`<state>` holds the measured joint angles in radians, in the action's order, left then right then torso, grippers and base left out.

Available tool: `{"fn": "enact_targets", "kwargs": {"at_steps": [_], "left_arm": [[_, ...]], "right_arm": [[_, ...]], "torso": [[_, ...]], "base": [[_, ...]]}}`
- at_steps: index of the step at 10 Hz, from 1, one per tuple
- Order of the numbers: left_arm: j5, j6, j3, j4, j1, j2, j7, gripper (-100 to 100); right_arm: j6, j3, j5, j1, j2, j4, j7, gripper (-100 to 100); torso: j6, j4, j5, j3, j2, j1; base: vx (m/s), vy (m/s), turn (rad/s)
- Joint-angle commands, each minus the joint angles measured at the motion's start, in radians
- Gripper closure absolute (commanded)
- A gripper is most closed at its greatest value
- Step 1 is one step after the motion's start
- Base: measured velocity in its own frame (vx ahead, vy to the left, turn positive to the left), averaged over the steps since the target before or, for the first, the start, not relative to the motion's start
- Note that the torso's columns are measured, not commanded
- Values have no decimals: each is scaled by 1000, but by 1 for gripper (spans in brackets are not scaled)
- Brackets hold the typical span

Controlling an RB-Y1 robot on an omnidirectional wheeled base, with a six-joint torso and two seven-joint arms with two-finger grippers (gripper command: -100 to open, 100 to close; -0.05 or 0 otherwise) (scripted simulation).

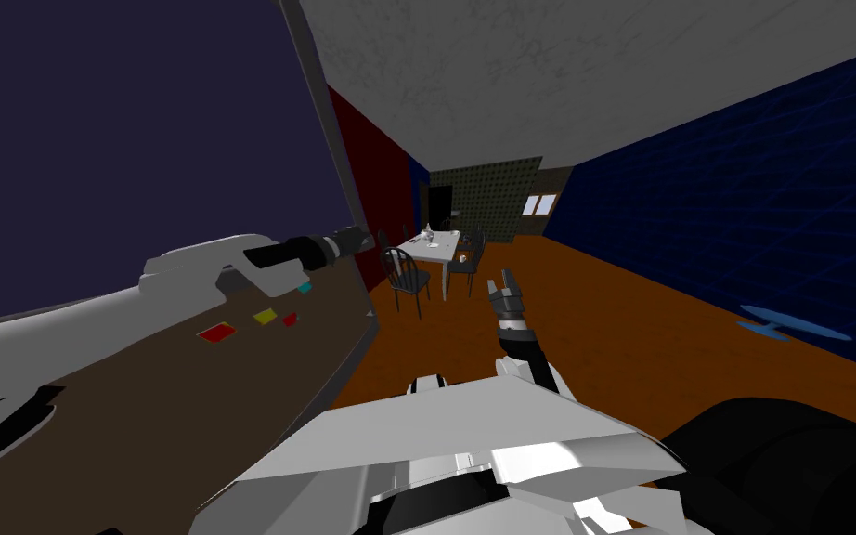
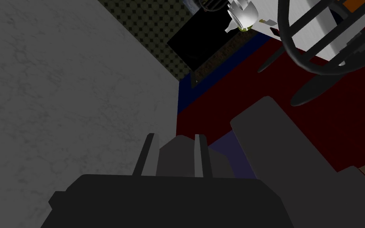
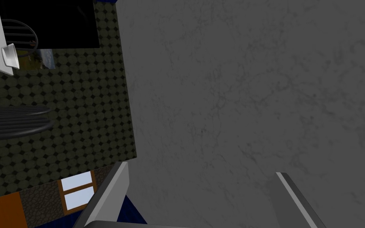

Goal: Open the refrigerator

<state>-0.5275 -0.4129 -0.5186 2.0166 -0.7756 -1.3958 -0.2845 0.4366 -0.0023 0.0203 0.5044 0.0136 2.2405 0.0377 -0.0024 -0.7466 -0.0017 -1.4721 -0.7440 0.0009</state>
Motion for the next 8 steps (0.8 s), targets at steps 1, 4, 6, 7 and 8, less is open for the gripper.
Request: {"fn": "enact_targets", "kwargs": {"at_steps": [1,4,6,7,8], "left_arm": [[-7,4,5,83,-10,-5,-22,100],[-14,7,10,170,-20,-9,-43,100],[-18,9,13,218,-25,-11,-54,100],[-18,9,13,240,-25,-11,-54,100],[-22,11,16,279,-30,-14,-65,100]], "right_arm": [[0,0,0,0,0,0,0,0],[0,0,0,0,0,0,0,0],[0,0,0,0,0,0,0,0],[0,0,0,0,0,0,0,0],[0,0,0,0,0,0,0,0]], "torso": [[0,2,1,-1,1,2],[-2,-1,3,3,-5,4],[-3,-2,3,4,-7,4],[-2,-3,3,3,-6,4],[-2,-3,3,3,-6,6]], "base": [[-172,-16,112],[-162,11,53],[-138,-12,30],[-107,10,26],[-127,9,68]]}}
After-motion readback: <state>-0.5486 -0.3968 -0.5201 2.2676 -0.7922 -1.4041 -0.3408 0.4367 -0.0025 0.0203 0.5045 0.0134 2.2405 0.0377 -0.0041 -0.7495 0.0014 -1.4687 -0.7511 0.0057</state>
